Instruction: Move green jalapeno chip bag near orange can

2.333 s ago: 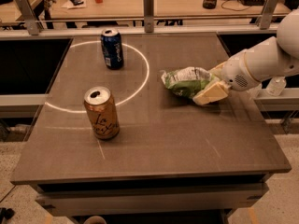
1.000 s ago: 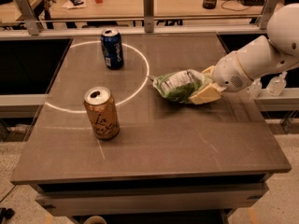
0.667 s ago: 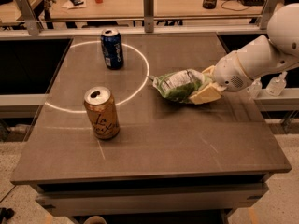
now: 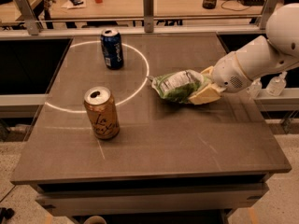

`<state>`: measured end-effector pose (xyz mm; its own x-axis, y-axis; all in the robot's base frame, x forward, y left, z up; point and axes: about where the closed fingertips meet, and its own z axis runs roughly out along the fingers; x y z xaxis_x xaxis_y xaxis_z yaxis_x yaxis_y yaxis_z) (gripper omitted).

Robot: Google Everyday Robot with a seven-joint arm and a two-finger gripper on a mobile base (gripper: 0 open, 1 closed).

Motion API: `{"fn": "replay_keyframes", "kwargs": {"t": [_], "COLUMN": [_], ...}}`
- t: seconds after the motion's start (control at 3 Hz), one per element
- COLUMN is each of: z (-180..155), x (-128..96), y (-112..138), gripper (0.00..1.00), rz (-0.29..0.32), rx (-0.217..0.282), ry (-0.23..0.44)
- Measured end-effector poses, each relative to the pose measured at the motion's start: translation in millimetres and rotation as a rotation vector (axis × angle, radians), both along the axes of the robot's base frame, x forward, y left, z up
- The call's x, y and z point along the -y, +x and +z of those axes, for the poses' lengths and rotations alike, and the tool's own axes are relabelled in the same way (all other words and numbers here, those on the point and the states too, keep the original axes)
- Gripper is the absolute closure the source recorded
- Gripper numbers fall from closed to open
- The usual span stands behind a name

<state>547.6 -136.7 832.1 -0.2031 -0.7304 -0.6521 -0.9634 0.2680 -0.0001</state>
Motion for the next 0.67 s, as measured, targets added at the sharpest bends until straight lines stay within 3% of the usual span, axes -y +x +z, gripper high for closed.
{"fn": "replay_keyframes", "kwargs": {"t": [0.33,0.67], "z": [-1,-1], "x": [-11,-35], "y": [-7,-21], "gripper": [1.00,1.00], "rz": [0.039,0.126], "rx": [-0.004,-0.013], "ry": [-0.001,0.002]}}
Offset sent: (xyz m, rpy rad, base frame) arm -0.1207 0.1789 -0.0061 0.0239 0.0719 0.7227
